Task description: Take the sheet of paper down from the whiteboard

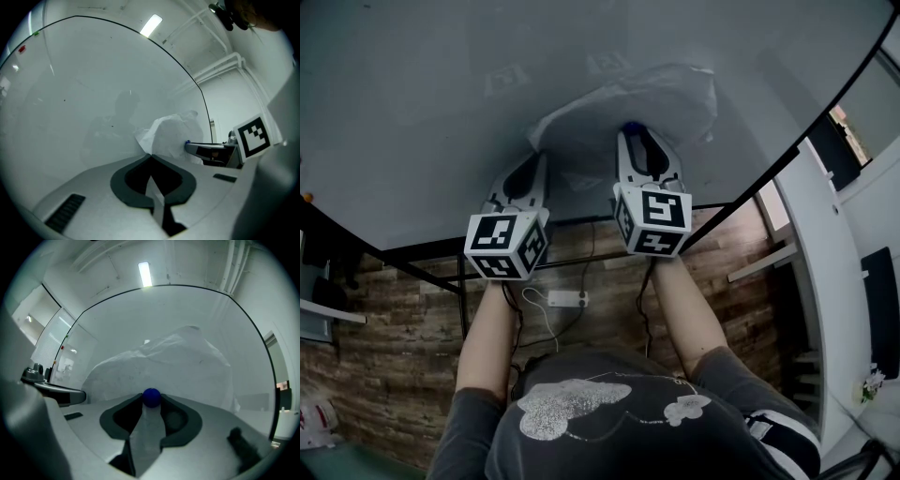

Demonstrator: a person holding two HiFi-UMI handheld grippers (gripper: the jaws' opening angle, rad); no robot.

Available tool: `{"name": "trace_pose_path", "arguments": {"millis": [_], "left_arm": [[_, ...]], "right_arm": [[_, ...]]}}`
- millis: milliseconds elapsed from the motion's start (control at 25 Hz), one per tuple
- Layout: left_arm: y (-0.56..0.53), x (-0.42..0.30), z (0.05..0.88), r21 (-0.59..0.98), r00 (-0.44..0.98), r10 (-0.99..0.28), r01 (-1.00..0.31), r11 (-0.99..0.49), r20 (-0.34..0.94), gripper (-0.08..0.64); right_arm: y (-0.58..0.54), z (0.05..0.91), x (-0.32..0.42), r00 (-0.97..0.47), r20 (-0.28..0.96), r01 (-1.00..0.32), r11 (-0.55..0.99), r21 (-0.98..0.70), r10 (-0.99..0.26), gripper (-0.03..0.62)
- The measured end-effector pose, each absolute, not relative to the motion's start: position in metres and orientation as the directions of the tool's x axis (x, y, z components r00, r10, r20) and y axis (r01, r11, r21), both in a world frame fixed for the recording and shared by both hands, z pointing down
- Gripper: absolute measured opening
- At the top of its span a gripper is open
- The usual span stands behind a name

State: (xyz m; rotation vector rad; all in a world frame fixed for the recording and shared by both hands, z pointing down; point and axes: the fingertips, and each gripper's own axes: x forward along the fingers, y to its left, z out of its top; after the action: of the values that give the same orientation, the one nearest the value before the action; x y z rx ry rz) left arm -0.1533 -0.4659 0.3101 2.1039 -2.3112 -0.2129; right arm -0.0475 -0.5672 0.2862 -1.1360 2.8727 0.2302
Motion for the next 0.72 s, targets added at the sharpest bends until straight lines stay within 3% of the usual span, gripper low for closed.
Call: {"name": "trace_pose_path", "arguments": {"millis": [720], "left_arm": [[-0.45,-0.157,0.303,0.162,-0.044,-0.991,-0.986,0.024,-0.124,0.011]], "right_arm": [[-0.558,0.289,-0.046,-0.719,-0.063,-0.694,0.71,0.12,-0.692,0.115]]}}
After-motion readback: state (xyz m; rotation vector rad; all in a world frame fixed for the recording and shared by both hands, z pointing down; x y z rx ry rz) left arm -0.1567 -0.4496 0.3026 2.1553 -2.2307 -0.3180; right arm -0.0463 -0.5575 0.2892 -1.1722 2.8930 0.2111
